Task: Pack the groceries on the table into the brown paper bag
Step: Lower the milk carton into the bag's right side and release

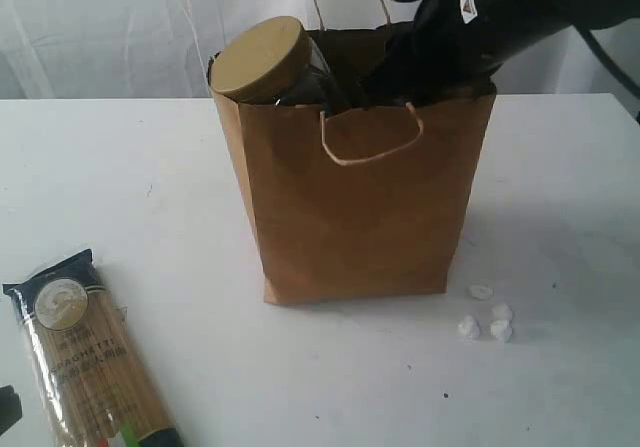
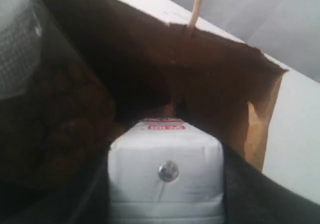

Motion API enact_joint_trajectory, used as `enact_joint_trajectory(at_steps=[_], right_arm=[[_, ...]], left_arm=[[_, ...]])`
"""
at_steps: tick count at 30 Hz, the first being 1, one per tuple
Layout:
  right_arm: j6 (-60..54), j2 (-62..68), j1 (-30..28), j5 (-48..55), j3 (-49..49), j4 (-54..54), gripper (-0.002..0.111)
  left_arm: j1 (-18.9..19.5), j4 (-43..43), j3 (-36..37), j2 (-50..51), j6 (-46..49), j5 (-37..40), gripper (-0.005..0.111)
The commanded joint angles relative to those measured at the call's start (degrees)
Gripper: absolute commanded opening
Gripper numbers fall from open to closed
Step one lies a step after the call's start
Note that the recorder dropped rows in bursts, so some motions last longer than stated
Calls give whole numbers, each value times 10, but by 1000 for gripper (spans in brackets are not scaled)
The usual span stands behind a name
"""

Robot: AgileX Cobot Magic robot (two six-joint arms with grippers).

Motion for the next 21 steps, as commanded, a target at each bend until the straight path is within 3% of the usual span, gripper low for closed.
enact_joint_trajectory(at_steps=[1, 10, 21], right_arm=[[8, 2, 0, 5, -9, -12, 8], [14, 2, 0, 5, -29, -10, 64], [14, 1, 0, 4, -34, -10, 65]], left_arm=[[0, -1, 2, -3, 0, 3, 0], [0, -1, 2, -3, 0, 3, 0], [0, -1, 2, -3, 0, 3, 0]])
